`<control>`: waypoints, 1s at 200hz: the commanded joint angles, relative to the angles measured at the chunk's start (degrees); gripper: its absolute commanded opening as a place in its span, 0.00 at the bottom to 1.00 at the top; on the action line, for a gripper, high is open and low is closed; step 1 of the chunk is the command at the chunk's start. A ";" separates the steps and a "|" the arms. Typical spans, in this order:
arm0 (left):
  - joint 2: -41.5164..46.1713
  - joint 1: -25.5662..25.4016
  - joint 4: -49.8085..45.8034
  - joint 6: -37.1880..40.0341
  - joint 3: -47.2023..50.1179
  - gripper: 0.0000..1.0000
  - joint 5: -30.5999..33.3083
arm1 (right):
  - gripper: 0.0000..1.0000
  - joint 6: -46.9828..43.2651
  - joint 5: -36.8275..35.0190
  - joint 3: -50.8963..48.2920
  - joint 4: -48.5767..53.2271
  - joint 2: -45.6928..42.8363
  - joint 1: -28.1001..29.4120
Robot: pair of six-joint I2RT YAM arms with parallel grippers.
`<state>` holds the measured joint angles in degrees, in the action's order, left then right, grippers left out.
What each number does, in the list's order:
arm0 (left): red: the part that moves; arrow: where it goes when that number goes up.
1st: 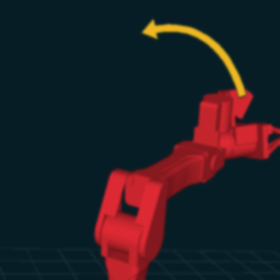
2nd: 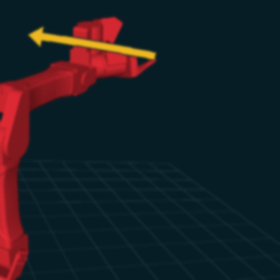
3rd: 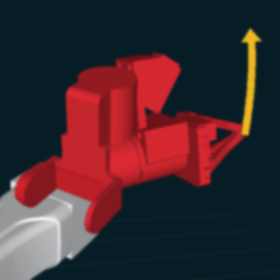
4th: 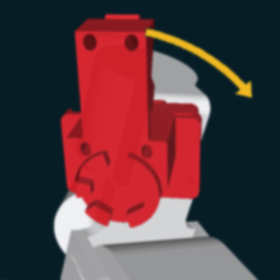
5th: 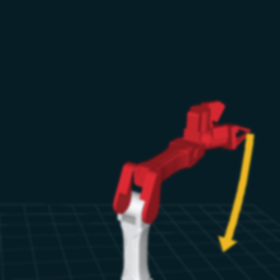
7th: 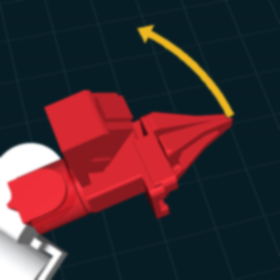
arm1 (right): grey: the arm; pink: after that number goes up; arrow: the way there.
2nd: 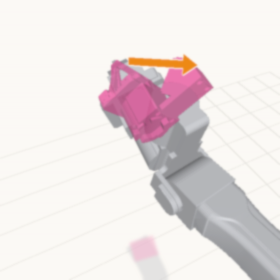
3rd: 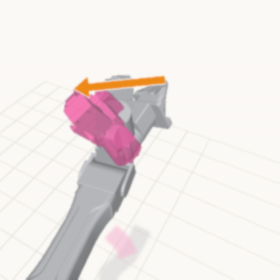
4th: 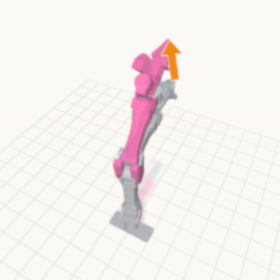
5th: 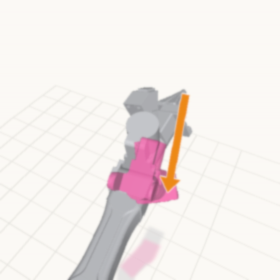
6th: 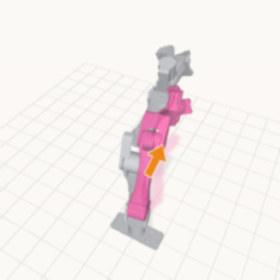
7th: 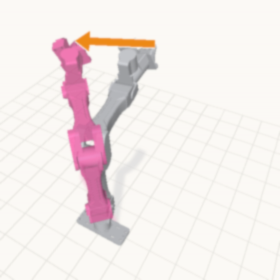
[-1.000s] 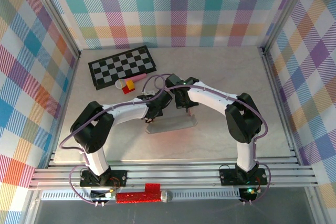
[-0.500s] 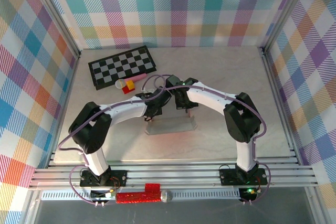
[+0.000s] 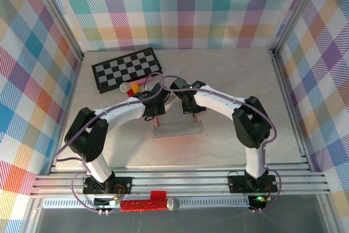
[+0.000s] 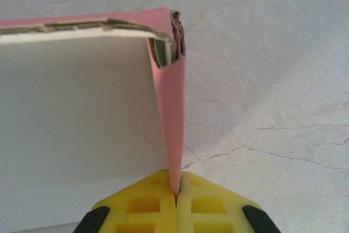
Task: Fold the paper box
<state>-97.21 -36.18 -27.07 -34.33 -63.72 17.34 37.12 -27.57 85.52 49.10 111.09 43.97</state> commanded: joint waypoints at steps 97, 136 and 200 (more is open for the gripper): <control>15.57 1.97 -13.69 -2.91 -8.16 0.51 2.48 | 0.00 12.68 8.01 5.36 12.23 5.68 -6.02; 21.65 7.96 -17.05 -4.21 -3.53 0.45 -4.80 | 0.00 27.20 18.51 3.49 16.92 2.75 -11.97; 24.95 8.82 -4.30 -11.76 14.97 0.33 -23.78 | 0.00 52.77 37.35 -4.11 11.81 -1.75 -13.16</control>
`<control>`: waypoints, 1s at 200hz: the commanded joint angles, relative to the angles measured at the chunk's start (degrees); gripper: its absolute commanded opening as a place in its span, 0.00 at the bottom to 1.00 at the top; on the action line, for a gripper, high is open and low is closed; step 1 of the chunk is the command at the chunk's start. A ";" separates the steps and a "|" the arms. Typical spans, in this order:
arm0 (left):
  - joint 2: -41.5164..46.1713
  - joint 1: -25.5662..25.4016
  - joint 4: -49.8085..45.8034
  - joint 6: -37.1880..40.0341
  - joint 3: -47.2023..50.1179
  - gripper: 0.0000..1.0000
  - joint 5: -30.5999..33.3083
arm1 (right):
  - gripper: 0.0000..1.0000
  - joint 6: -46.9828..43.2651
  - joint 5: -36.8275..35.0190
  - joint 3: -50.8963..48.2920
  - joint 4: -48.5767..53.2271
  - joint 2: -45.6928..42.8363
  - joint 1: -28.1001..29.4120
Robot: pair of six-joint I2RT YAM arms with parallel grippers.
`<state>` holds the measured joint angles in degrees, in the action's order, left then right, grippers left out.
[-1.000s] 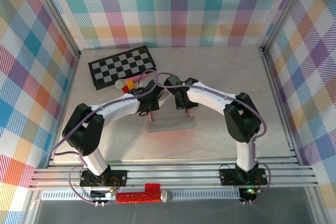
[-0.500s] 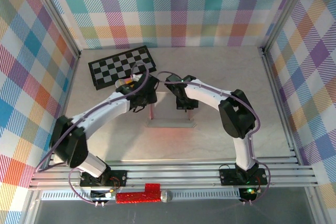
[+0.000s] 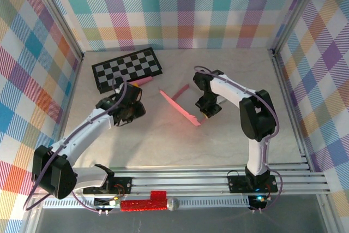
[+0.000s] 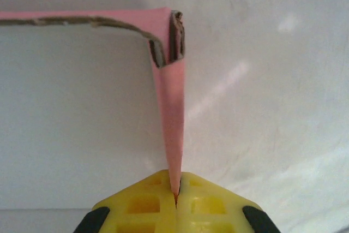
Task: Fold the paper box
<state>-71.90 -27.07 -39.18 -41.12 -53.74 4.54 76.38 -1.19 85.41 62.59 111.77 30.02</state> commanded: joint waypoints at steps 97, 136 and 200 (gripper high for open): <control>-17.28 -2.90 21.24 -7.22 0.33 0.33 -14.07 | 0.32 21.81 19.27 -11.42 -8.52 -4.87 4.16; -19.42 -3.03 20.86 -6.90 -2.56 0.33 -13.82 | 0.58 15.52 11.47 -7.36 -3.80 -11.15 3.82; -18.80 -3.16 20.54 -7.06 -4.95 0.34 -13.19 | 0.54 -30.40 19.13 3.30 -16.03 -15.40 4.65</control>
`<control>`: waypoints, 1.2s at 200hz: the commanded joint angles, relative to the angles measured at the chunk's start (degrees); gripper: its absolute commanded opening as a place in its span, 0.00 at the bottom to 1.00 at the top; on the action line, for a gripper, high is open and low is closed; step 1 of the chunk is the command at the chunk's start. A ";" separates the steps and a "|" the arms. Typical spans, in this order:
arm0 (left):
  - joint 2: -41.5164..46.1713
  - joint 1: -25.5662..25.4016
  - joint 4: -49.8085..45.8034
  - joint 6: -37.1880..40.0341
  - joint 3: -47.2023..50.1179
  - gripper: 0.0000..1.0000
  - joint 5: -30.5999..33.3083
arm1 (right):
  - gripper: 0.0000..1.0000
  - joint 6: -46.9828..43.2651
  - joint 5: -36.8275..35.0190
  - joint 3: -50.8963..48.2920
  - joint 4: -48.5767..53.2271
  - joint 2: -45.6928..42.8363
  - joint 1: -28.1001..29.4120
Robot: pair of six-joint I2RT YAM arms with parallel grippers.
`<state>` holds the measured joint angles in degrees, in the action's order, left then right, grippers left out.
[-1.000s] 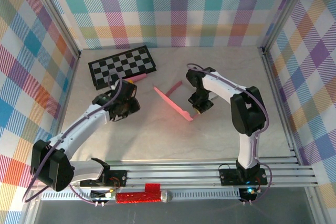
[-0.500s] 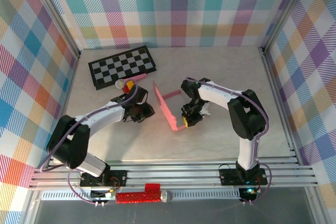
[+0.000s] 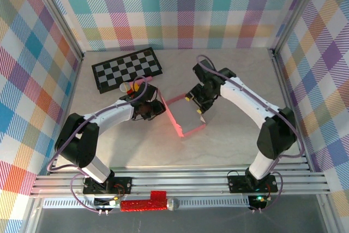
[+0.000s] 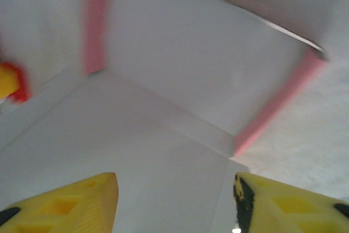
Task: Fold the paper box
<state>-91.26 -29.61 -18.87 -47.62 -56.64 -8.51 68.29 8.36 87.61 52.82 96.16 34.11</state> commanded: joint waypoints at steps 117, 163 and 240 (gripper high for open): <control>-1.90 -0.63 -0.51 0.87 -6.98 0.35 -0.60 | 0.49 -42.85 8.35 19.39 11.18 13.39 7.64; -2.52 -0.72 -0.71 1.03 -7.83 0.35 -0.80 | 0.38 -40.44 8.02 21.69 10.03 16.01 7.64; 6.03 -0.72 -10.24 4.78 -10.03 0.46 6.84 | 0.00 -24.64 -3.01 20.19 3.55 12.87 7.64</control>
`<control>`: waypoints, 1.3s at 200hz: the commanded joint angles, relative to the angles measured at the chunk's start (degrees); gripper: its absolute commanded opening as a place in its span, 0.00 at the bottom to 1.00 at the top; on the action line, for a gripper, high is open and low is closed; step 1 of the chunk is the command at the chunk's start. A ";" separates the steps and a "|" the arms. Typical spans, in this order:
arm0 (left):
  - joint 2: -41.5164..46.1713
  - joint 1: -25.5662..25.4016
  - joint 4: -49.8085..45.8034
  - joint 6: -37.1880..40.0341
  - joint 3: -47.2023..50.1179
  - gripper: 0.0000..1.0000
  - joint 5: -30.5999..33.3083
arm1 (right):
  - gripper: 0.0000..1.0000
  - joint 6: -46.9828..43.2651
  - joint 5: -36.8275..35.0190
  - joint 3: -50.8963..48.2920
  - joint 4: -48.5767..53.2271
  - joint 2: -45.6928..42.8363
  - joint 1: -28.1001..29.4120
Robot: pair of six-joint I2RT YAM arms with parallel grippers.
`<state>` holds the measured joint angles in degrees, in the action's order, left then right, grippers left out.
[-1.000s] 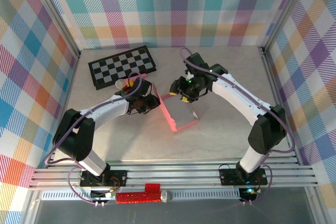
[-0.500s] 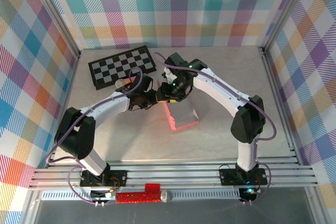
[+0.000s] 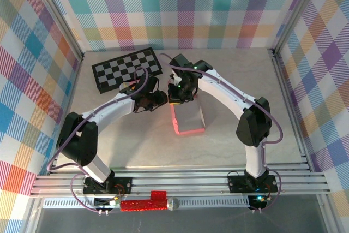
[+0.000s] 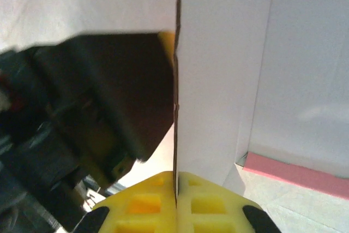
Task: Fold the paper box
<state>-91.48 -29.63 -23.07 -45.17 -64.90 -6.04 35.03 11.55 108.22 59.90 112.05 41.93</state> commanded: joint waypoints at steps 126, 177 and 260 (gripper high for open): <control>21.51 -0.61 -18.75 12.98 4.39 0.47 0.95 | 0.00 71.78 -31.02 31.45 22.18 12.04 -1.75; 22.89 -0.52 -21.24 15.39 4.84 0.47 -0.10 | 0.02 79.50 -28.95 30.13 18.91 14.33 -3.34; 18.34 -0.52 -13.95 18.16 5.74 0.48 0.34 | 0.59 57.05 -33.70 18.73 8.58 5.71 -4.18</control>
<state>-70.54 -29.89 -39.92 -29.76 -57.98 -5.50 103.79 -18.57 129.69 72.12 124.46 38.50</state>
